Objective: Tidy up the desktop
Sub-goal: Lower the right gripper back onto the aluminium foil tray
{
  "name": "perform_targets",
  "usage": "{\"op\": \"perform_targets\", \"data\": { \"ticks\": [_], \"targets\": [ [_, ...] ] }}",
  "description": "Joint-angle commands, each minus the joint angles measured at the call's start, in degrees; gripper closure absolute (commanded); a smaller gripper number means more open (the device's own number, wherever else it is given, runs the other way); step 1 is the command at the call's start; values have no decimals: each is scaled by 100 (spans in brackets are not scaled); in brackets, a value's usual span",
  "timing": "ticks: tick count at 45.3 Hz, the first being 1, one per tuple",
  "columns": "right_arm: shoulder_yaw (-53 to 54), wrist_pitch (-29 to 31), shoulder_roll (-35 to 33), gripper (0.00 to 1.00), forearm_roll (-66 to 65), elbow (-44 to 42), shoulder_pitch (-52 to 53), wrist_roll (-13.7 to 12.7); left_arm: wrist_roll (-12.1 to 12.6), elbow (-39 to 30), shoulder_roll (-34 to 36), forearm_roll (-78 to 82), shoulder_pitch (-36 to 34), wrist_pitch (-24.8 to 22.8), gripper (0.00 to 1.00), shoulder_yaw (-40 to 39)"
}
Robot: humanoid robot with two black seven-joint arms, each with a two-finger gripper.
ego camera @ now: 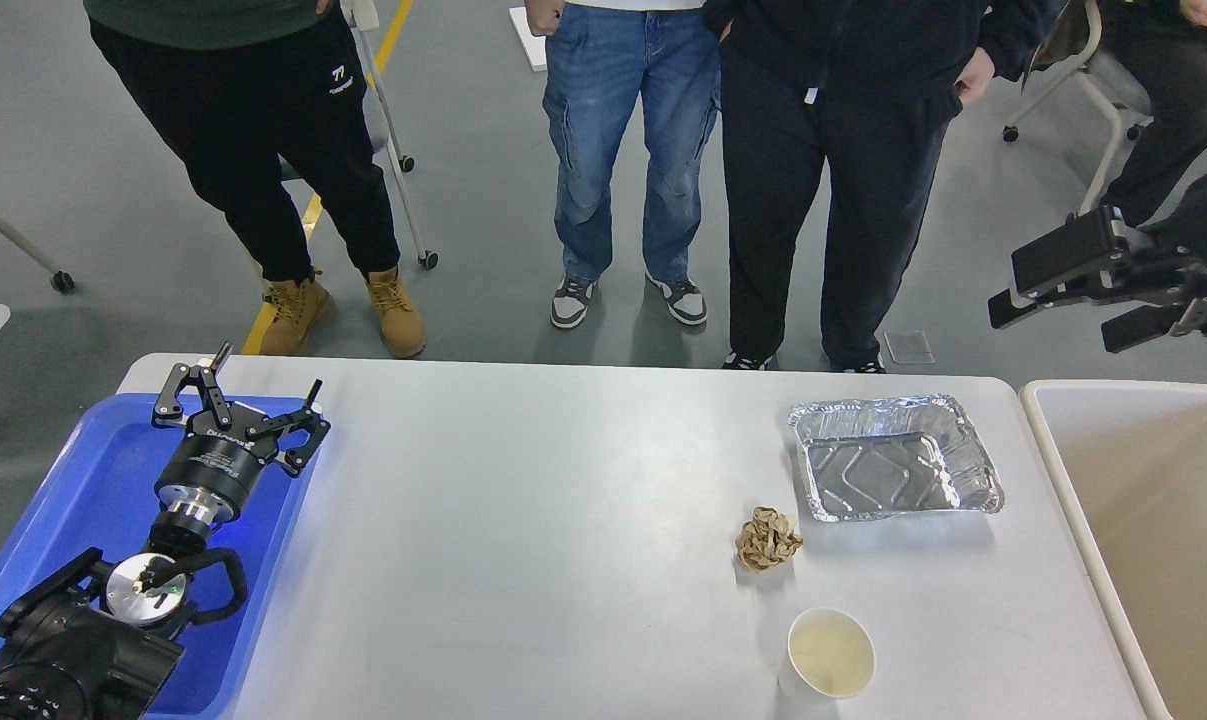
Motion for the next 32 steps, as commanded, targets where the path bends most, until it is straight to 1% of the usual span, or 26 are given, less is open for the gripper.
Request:
{"op": "perform_targets", "data": {
  "ticks": [1, 9, 20, 32],
  "targets": [
    [9, 21, 11, 0, -173, 50, 8, 7, -1, 0, 0, -9, 0, 0, 0, 0],
    [132, 57, 29, 0, -480, 76, 26, 7, -1, 0, 0, -9, 0, 0, 0, 9],
    [326, 57, 380, 0, -507, 138, -62, 7, -1, 0, 0, 0, 0, 0, 0, 9],
    [536, 22, 1118, 0, -481, 217, -396, 7, -1, 0, 0, -9, 0, 0, 0, 0]
  ]
}}
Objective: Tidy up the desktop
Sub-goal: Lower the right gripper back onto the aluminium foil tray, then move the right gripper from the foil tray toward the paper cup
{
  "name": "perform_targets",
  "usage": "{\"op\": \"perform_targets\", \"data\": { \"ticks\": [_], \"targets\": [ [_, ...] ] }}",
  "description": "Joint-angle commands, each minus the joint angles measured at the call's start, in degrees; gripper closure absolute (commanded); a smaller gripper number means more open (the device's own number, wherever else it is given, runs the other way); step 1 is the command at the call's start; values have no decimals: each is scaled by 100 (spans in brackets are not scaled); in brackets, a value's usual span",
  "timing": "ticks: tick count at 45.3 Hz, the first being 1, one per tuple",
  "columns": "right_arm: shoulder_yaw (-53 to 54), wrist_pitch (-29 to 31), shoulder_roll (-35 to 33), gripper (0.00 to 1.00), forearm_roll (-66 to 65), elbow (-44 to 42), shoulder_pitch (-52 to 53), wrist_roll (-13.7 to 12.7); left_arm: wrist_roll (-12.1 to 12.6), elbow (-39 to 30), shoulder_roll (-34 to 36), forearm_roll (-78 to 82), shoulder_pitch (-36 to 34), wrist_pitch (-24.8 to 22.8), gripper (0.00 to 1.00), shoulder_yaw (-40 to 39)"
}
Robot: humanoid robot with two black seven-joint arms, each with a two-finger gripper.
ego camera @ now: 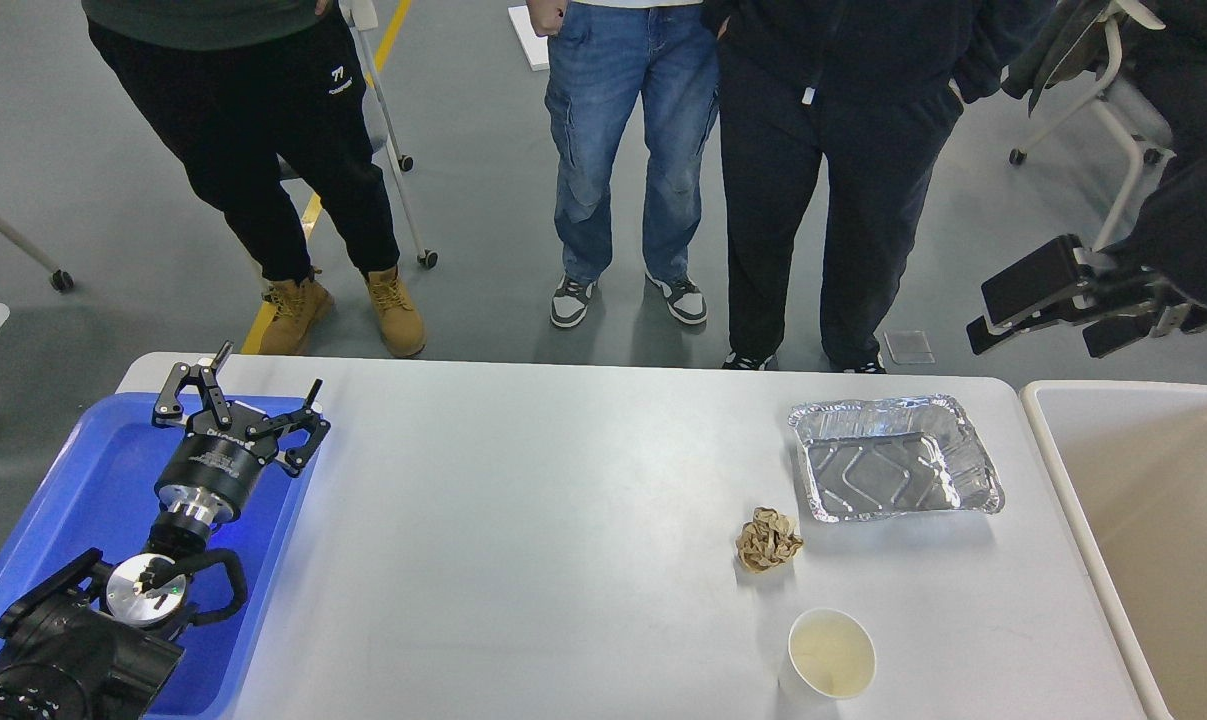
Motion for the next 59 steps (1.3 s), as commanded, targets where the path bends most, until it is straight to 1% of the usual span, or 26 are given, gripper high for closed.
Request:
{"op": "perform_targets", "data": {
  "ticks": [1, 7, 18, 26, 39, 46, 59],
  "targets": [
    [215, -12, 633, 0, -11, 60, -243, 0, 0, 0, 0, 2, 0, 0, 0, -5],
    [487, -21, 853, 0, -38, 42, -611, 0, 0, 0, 0, 2, 0, 0, 0, 4],
    [532, -109, 1407, 0, -11, -2, -1183, 0, 0, 0, 0, 3, 0, 0, 0, 4],
    [488, -355, 1451, 0, -20, -2, -1534, 0, 0, 0, 0, 3, 0, 0, 0, 4],
    [488, -434, 1504, 0, 50, -11, -1842, -9, 0, 0, 0, 2, 0, 0, 0, -5],
    [470, -750, 1566, 0, 217, -2, -2089, -9, 0, 0, 0, -6, 0, 0, 0, -5],
    [470, -821, 1513, 0, 226, -2, -2387, 0, 0, 0, 0, -6, 0, 0, 0, -5]
  ]
}}
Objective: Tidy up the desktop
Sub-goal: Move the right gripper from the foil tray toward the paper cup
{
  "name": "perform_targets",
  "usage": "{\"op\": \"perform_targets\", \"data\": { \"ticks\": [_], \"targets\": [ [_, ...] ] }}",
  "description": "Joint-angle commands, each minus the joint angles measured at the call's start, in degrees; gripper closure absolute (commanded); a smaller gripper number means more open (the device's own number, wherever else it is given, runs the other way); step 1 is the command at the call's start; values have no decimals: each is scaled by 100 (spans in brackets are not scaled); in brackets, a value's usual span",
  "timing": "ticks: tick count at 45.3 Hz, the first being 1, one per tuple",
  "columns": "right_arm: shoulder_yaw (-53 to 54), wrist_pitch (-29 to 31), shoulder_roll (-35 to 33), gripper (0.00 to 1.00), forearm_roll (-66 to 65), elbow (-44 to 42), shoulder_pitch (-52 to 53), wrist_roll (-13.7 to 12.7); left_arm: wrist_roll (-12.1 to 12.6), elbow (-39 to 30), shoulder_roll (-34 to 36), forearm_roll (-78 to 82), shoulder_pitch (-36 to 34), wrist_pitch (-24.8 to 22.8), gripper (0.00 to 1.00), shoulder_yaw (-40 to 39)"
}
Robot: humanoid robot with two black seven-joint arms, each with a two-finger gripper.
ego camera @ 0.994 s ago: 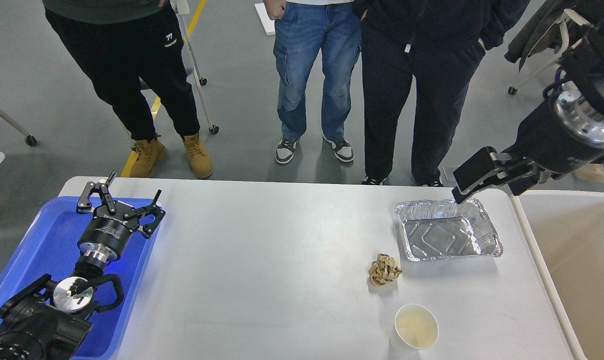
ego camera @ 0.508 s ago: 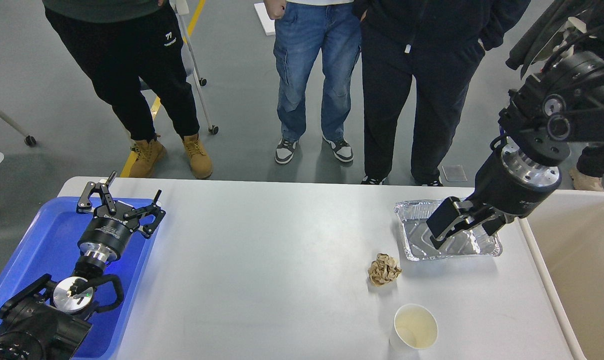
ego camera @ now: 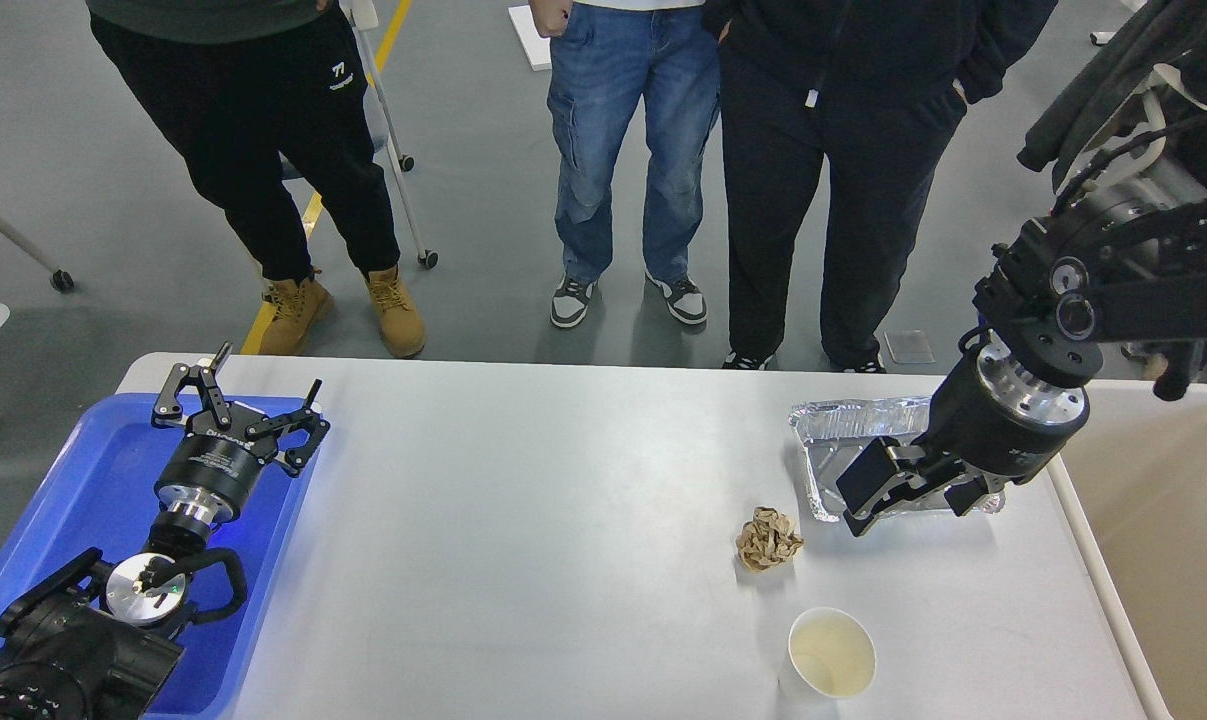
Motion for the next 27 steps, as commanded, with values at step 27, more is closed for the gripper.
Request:
{"op": "perform_targets", "data": {
  "ticks": [27],
  "targets": [
    [22, -1214, -147, 0, -12, 3, -1772, 3, 0, 0, 0, -1, 0, 0, 0, -1]
  ]
}}
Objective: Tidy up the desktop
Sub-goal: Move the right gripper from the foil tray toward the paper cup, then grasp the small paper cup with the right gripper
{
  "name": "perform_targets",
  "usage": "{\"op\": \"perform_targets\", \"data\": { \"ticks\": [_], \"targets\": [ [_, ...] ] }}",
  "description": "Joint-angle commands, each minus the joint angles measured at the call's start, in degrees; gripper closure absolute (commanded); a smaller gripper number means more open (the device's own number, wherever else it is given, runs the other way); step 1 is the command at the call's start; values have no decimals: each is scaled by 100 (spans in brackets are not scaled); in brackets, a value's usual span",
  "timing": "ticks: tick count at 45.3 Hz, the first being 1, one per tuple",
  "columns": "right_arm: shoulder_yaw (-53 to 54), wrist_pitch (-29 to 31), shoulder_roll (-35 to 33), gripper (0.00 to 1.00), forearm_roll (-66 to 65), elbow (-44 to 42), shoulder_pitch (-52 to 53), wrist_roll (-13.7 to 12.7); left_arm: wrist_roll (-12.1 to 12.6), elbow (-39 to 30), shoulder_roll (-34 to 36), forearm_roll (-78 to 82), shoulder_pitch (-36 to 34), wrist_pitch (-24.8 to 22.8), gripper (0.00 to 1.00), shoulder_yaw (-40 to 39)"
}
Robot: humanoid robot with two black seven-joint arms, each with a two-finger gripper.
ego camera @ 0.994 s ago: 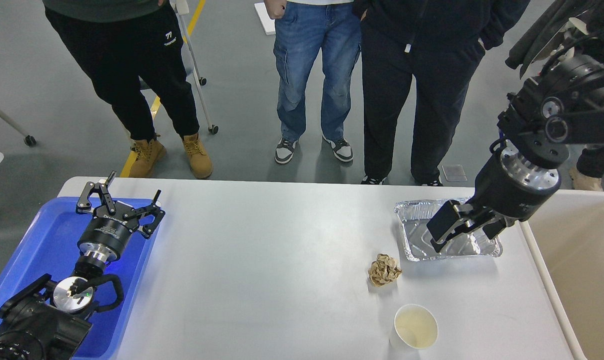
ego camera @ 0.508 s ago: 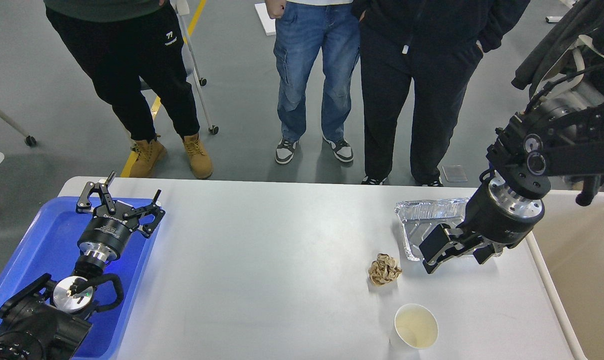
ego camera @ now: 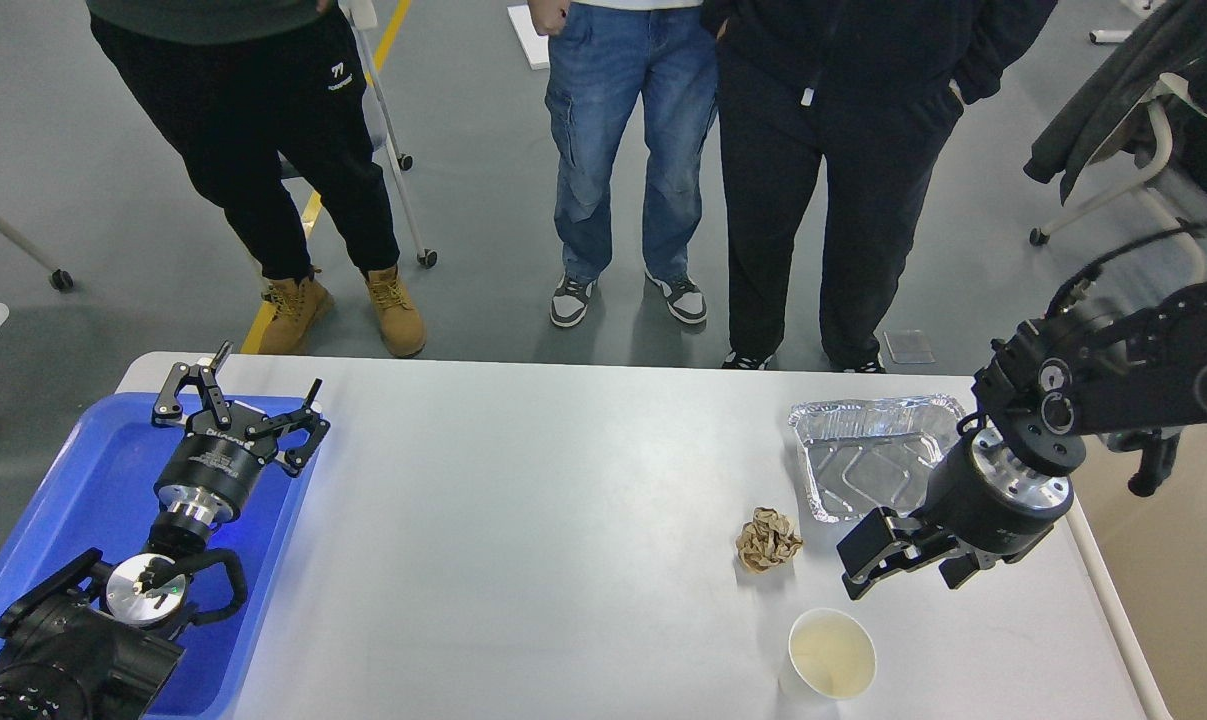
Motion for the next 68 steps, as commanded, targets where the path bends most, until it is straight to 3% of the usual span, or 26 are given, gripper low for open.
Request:
{"op": "perform_targets", "data": {
  "ticks": [1, 42, 53, 65, 68],
  "targets": [
    [37, -436, -72, 0, -56, 1, -618, 1, 0, 0, 0, 0, 0, 0, 0, 0],
    [564, -1455, 51, 0, -12, -148, -1770, 1, 0, 0, 0, 0, 0, 0, 0, 9],
    [652, -1639, 130, 0, -153, -535, -2165, 27, 0, 0, 0, 0, 0, 0, 0, 0],
    [652, -2009, 271, 14, -162, -754, -2570, 71, 0, 0, 0, 0, 0, 0, 0, 0],
    [652, -2097, 306, 24, -179, -816, -2666, 80, 0, 0, 0, 0, 0, 0, 0, 0]
  ]
}}
